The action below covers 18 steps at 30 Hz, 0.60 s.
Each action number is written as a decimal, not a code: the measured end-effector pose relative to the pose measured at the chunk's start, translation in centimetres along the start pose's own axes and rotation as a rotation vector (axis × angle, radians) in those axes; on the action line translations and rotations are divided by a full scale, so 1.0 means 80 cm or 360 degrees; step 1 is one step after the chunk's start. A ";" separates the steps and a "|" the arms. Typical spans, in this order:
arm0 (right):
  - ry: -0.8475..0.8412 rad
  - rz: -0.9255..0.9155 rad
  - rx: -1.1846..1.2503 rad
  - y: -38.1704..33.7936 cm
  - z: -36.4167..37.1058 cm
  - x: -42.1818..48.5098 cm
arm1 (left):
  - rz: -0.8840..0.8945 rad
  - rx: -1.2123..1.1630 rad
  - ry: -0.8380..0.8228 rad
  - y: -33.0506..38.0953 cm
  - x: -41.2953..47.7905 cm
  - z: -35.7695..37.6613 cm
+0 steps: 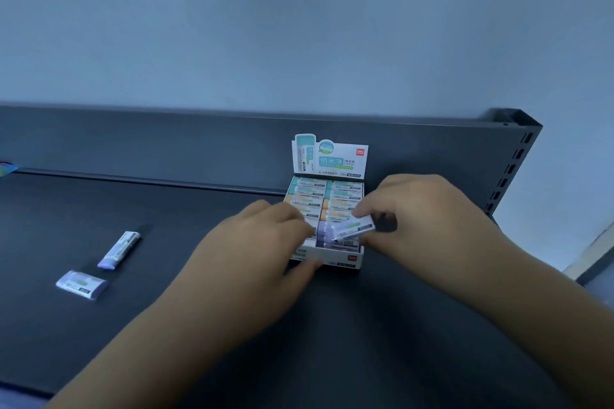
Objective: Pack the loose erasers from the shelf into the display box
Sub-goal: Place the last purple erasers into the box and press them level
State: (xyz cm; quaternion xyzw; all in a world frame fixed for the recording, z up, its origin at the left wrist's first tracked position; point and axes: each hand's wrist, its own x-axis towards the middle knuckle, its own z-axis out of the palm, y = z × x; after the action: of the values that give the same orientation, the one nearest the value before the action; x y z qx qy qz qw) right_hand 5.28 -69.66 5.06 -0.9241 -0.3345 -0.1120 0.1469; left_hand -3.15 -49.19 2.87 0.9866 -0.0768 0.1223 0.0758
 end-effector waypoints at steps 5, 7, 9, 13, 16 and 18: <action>-0.0159 0.0002 -0.0312 -0.002 -0.001 -0.001 | 0.0066 0.0189 -0.0206 -0.003 0.006 0.013; -0.0159 -0.0001 -0.0333 -0.003 0.001 -0.002 | 0.0053 0.0184 -0.0201 -0.004 0.007 0.016; -0.0169 -0.0010 -0.0347 -0.003 0.003 -0.003 | 0.0037 0.0159 -0.0195 -0.004 0.008 0.017; -0.0232 -0.0026 -0.0318 -0.006 0.007 -0.006 | 0.0011 0.0152 -0.0215 -0.004 0.009 0.013; -0.0201 0.0066 -0.0194 -0.009 0.008 -0.008 | -0.0019 0.0149 -0.0241 -0.005 0.011 0.008; -0.0170 0.0139 -0.0126 -0.010 0.010 -0.009 | -0.0013 0.0174 -0.0276 -0.005 0.012 0.004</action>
State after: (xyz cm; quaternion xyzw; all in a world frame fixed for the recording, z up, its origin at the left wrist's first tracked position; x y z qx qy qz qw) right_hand 4.32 -69.22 4.22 -0.9475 -0.2966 -0.0692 0.0971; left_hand -2.10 -48.96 2.72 0.9965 -0.0722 0.0402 0.0155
